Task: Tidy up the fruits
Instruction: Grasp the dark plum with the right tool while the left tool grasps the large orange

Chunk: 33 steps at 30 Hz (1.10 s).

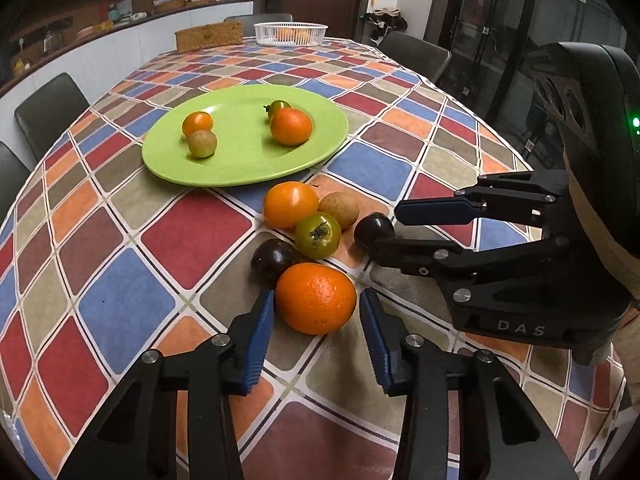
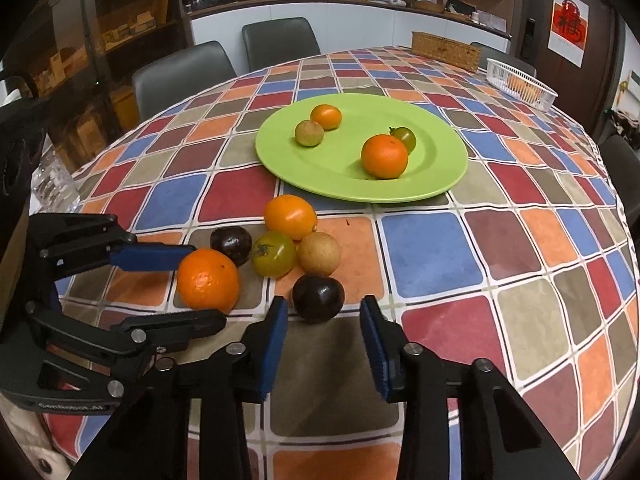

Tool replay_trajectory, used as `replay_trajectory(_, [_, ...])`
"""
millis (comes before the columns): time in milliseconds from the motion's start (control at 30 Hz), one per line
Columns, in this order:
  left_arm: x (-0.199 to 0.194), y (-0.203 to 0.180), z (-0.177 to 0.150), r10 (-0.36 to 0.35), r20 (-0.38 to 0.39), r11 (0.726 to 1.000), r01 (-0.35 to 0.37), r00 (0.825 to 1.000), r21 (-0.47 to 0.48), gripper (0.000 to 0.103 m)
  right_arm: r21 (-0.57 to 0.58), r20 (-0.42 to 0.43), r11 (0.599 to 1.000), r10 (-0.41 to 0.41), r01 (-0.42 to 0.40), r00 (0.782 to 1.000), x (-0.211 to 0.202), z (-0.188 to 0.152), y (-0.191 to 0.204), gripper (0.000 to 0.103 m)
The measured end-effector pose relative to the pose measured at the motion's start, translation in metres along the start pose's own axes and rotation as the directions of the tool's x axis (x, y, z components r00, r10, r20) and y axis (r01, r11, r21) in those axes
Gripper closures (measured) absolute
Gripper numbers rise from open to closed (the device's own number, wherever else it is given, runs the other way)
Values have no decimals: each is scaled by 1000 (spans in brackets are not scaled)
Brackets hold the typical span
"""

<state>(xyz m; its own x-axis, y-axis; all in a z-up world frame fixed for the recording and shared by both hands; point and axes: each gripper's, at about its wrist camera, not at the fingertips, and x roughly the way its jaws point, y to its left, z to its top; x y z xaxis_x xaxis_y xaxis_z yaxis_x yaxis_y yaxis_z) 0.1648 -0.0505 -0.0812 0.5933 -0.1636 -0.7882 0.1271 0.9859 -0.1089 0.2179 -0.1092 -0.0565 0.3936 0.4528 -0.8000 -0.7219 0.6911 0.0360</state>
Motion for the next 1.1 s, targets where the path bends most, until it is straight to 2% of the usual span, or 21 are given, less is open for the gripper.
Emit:
replay_trajectory(167, [1, 2, 2, -15, -3, 1000, 15, 1000, -13, 63, 7, -8, 1000, 10, -9, 1000, 7, 1, 1, 71])
replay_trajectory(433, [0, 2, 3, -26, -1, 1000, 26, 1000, -8, 64, 12, -4, 1000, 8, -8, 1000, 8, 2, 3, 73])
replay_trajectory(1100, [-47, -1, 5, -31, 107, 1000, 31, 994, 3, 64, 38, 69, 999, -21, 19, 997, -34, 3, 18, 73])
